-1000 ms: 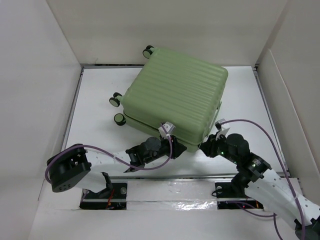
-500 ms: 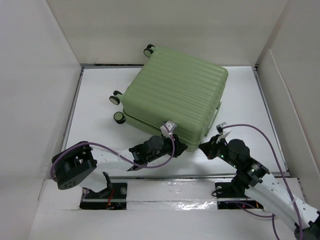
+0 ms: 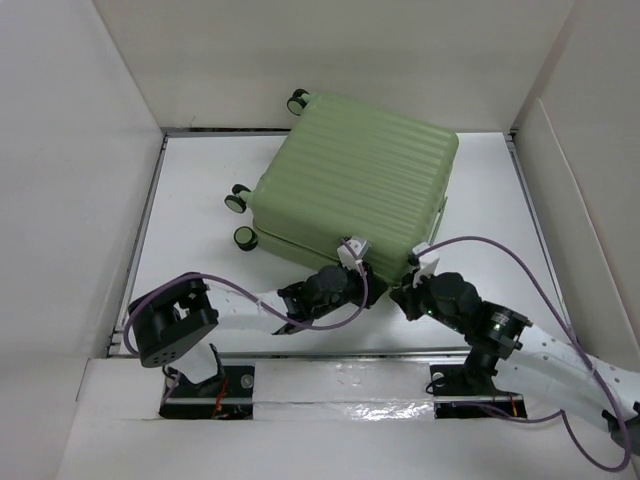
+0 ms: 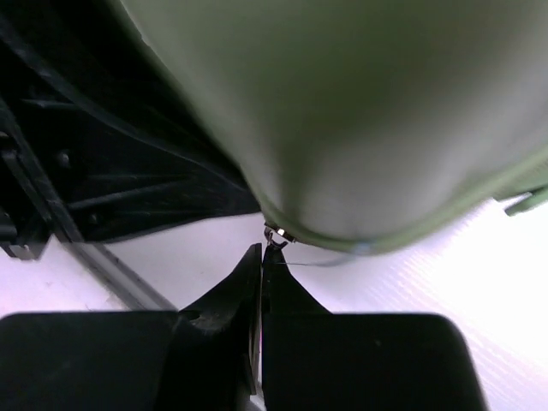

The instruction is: Pack the luggage

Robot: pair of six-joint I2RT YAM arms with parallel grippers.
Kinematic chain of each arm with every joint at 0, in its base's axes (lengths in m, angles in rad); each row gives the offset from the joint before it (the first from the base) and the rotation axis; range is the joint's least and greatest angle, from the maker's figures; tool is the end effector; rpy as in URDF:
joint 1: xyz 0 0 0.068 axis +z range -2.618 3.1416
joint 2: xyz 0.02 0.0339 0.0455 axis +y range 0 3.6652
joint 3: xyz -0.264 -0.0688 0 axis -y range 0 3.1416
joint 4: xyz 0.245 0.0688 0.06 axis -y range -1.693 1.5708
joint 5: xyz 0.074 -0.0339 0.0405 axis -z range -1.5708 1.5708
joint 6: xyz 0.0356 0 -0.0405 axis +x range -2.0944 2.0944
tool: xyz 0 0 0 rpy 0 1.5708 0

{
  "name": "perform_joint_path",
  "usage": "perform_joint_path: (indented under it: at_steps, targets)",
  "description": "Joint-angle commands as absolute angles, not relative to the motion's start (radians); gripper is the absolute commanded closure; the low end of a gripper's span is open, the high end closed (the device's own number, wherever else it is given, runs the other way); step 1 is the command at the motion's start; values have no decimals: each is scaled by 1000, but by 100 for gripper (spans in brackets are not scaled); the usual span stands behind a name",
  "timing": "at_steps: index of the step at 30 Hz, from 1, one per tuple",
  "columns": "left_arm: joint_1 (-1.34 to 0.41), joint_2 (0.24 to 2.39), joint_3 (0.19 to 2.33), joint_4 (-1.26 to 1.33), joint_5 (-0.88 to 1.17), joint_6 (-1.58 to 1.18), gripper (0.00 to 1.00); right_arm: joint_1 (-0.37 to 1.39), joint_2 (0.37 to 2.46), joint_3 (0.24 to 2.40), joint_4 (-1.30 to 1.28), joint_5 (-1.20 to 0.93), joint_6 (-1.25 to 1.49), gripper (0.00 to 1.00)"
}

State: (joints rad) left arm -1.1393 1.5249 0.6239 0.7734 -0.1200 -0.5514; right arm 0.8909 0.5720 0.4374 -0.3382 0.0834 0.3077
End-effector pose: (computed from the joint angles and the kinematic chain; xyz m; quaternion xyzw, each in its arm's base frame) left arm 0.1358 -0.2848 0.2085 0.1792 0.7287 -0.4635 0.4712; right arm 0.0943 0.1119 0.2331 -0.2242 0.8226 0.2647 0.4506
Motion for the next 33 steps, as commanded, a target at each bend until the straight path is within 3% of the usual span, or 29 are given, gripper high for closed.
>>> perform_joint_path:
  at_steps: [1,3,6,7,10,11,15,21,25,27,29,33]
  targets:
    - [-1104,1592,752,903,-167,-583,87,1118,649,506,-75,-187,400,100]
    - [-1104,1600,761,908,-155,-589,87,1195,739,506,21,-47,437,100]
    - [-1104,1533,698,881,-161,-614,79,1336,778,534,37,259,481,100]
    - [-1104,1498,668,864,-163,-621,60,1360,763,528,25,323,497,100]
    - [-1094,1321,556,752,-178,-641,39,1407,704,468,41,463,548,100]
    - [-1082,1269,507,711,-189,-647,36,1407,693,434,46,471,567,100]
    - [-996,920,450,507,-267,-705,30,1407,690,408,44,468,581,100]
    - [-574,732,459,445,-184,-844,25,1407,767,422,75,472,560,100]
    - [-294,840,523,449,-144,-909,20,1407,811,423,93,454,558,100]
    - [-127,956,575,471,-8,-934,20,1407,824,419,100,437,558,100]
    - [-60,1034,618,483,90,-962,19,1407,833,414,104,423,555,100]
    - [-29,1191,741,465,84,-959,18,1407,833,396,115,410,557,100]
